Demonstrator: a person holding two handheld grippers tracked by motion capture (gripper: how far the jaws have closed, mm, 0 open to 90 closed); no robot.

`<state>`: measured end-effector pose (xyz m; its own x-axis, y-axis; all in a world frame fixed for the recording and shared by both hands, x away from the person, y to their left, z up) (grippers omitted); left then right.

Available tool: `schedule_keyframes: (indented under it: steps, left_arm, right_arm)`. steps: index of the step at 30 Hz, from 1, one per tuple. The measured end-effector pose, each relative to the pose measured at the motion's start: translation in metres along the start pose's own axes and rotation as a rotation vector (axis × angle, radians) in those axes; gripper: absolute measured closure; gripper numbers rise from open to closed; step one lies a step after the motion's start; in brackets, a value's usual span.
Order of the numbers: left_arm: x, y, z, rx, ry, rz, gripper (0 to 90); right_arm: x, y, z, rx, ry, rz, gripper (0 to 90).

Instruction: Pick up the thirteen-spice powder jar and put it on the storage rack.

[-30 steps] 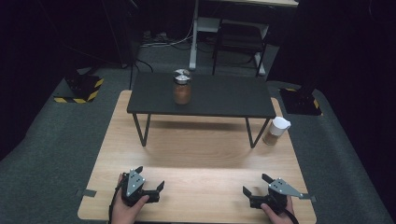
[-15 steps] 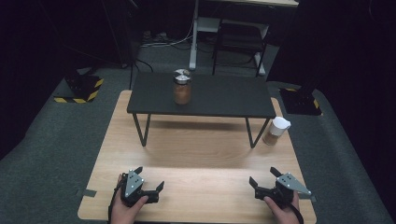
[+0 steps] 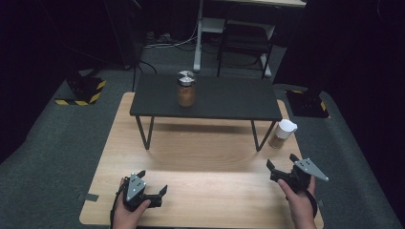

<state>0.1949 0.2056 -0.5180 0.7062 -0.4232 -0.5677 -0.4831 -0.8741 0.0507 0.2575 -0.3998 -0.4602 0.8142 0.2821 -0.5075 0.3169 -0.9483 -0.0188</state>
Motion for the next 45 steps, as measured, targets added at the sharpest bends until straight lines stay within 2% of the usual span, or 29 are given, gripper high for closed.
schedule_keyframes:
  steps: [3, 8, 19, 23, 28, 33, 41, 42, 45]
  left_arm:
    - [0.000, -0.001, 0.000, -0.004, 0.001, 0.003, 0.5]
    - [-0.001, -0.001, 0.001, -0.010, 0.004, 0.000, 0.5]
    - [0.000, 0.001, 0.000, 0.003, 0.001, -0.002, 0.5]
    - [0.000, 0.003, 0.000, 0.015, -0.005, -0.010, 0.5]
    - [0.000, 0.006, -0.001, 0.044, -0.010, -0.017, 0.5]
    - [0.000, 0.006, -0.002, 0.054, -0.012, -0.019, 0.5]
    - [0.000, 0.006, -0.001, 0.065, -0.012, -0.018, 0.5]
    - [0.000, 0.006, -0.001, 0.067, -0.011, -0.018, 0.5]
    - [0.000, 0.007, -0.002, 0.071, -0.012, -0.018, 0.5]
  right_arm:
    - [0.011, 0.005, -0.003, 0.010, -0.004, 0.034, 0.9]
    - [0.030, 0.014, -0.005, 0.022, -0.001, 0.055, 1.0]
    - [0.071, 0.030, -0.012, 0.050, -0.001, 0.142, 4.2]
    - [0.083, 0.036, -0.016, 0.069, 0.001, 0.145, 7.4]
    - [0.099, 0.036, -0.020, 0.058, 0.000, 0.173, 12.8]
    - [0.111, 0.033, -0.023, 0.059, 0.010, 0.210, 19.5]
    - [0.120, 0.027, -0.024, 0.069, 0.034, 0.230, 27.1]
    - [0.121, 0.026, -0.023, 0.076, 0.042, 0.238, 30.2]
    - [0.121, 0.026, -0.024, 0.083, 0.042, 0.238, 30.3]
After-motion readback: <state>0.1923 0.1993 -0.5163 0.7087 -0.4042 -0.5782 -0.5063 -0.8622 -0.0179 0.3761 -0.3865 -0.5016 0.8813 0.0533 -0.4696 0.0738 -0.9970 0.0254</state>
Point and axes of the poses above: each handheld gripper's, and its own axes: x roughly forward along the jaws, z roughly out of its underside, y roughly to its right, the point moved 2 cm from there along x, roughly forward along the jaws, and after that the axes turned 14 degrees about -y, right-handed, at the moved point
